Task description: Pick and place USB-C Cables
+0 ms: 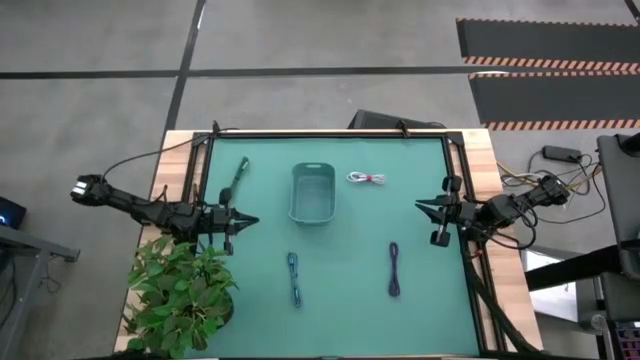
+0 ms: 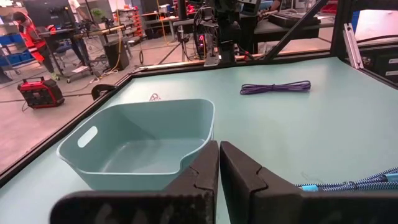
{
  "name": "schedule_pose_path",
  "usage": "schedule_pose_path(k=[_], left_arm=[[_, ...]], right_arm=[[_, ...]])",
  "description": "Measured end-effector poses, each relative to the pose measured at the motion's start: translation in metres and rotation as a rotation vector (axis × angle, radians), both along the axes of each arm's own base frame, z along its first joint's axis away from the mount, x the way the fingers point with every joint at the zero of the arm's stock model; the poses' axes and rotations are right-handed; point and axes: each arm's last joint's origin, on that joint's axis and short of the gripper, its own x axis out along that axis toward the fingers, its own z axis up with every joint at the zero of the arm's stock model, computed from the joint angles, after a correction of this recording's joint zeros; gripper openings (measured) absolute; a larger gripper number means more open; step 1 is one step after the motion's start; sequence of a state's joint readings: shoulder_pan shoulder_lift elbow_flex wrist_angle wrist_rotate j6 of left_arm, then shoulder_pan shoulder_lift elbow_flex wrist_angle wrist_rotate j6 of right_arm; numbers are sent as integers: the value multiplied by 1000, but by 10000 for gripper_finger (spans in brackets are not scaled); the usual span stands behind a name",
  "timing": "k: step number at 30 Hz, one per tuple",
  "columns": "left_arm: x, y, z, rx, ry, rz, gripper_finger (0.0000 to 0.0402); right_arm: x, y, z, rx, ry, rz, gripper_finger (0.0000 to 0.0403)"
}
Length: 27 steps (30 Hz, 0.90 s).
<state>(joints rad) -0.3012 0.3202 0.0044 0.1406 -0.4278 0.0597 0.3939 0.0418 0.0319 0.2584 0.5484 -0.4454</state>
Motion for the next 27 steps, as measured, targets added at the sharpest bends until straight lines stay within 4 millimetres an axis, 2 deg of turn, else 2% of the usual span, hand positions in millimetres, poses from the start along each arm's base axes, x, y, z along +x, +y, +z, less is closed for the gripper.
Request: schedule_pose_path(k=[11, 17, 21, 27], left_arm=[[0, 0, 0, 3, 0, 0, 1], [0, 0, 0, 68, 7, -11, 1], [1, 0, 6, 51, -48, -9, 1], [1, 0, 20, 6, -192, -4, 1]], right_arm=[[0, 0, 0, 0, 0, 0, 27], [0, 0, 1, 3, -10, 7, 27], [0, 0, 1, 32, -14, 13, 27], [0, 0, 1, 177, -38, 46, 27]])
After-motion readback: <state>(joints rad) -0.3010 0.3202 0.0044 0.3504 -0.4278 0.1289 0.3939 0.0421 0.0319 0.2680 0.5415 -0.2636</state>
